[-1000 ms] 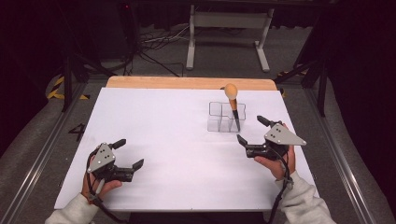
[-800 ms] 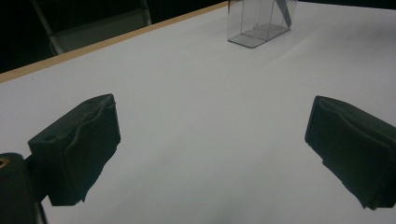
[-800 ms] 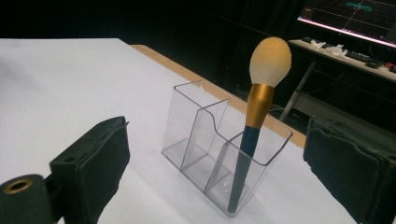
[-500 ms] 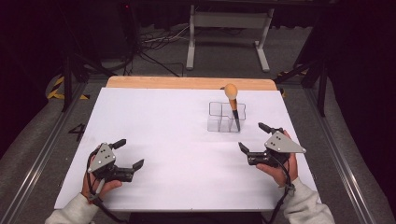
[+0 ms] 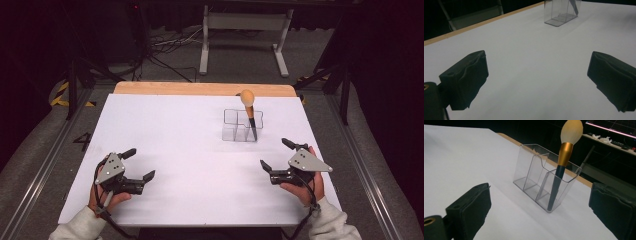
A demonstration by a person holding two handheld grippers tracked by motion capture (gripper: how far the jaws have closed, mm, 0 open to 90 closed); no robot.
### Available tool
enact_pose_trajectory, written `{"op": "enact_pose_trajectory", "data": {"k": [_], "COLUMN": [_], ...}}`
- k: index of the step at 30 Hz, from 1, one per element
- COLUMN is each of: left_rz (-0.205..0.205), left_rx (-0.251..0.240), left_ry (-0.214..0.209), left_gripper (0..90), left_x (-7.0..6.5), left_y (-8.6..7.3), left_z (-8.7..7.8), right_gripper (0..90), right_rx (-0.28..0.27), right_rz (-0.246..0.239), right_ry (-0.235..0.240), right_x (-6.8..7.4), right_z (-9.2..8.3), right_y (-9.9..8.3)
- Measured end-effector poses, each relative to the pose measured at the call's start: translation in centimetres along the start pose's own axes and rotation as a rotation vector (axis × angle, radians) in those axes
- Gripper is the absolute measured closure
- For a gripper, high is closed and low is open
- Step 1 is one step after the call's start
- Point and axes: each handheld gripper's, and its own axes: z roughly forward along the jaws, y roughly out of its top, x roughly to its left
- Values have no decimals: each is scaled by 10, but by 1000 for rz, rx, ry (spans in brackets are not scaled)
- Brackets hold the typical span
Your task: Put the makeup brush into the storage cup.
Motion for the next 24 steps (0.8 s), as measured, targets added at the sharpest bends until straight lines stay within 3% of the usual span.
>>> {"op": "enact_pose_trajectory", "data": {"k": [3,10,16,24], "left_rz": [3,13,20,29], "left_rx": [-1,13,5,8], "left_ry": [-6,-8,-23,-36], "left_gripper": [38,37,36,37], "left_x": [0,-2,-4,-4], "left_y": [0,1,3,5], "left_z": [2,3,8,10], "right_gripper": [49,49,50,53], "right_rx": [11,34,48,48], "right_rz": [-20,-48,-35,13], "right_ry": [-23,-27,-20,-43], "right_x": [0,0,3,-2], "right_z": [-1,3,5,1], "right_y": [-5,-10,-16,-21]}}
